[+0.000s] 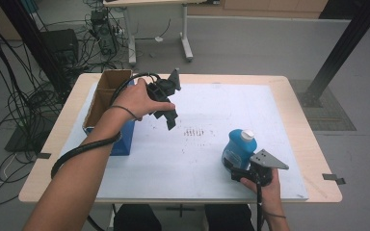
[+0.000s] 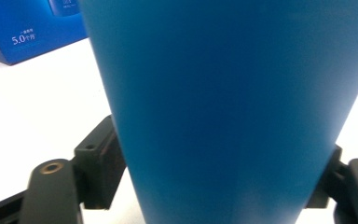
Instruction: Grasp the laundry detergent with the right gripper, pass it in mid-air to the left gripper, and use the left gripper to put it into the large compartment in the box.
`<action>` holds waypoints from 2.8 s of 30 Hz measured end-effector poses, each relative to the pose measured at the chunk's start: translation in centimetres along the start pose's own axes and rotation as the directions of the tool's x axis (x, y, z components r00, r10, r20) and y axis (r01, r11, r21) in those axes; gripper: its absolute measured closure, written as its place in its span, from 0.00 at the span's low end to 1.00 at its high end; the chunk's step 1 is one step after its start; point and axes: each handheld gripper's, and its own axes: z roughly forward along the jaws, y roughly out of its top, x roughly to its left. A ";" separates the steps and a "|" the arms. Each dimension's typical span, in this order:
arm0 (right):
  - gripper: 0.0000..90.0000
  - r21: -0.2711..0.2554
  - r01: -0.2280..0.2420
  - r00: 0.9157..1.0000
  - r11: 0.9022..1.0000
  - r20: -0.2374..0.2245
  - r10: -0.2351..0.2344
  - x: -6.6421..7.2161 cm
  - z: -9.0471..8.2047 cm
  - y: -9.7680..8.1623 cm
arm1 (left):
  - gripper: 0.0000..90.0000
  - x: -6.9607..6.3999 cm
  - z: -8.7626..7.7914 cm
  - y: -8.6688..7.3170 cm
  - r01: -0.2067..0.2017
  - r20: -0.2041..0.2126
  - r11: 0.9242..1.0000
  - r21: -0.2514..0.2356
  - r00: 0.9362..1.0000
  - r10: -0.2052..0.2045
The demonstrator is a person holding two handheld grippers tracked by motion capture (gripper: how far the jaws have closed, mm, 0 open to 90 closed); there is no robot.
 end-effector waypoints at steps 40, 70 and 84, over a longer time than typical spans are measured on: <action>0.46 -0.017 0.036 0.999 0.999 0.031 -0.036 0.7 -0.1 -0.3 | 0.05 0.1 0.1 -0.4 0.001 0.001 1.000 -0.002 1.000 -0.001; 0.46 -0.017 0.033 0.999 0.999 0.037 -0.032 0.8 -0.1 -0.3 | 0.05 -0.1 0.3 -0.4 -0.002 -0.001 1.000 0.005 1.000 0.002; 0.46 -0.016 0.033 0.999 0.999 0.036 -0.032 0.8 -0.1 -0.2 | 0.05 -0.1 0.4 -0.3 -0.001 0.004 1.000 0.005 1.000 0.001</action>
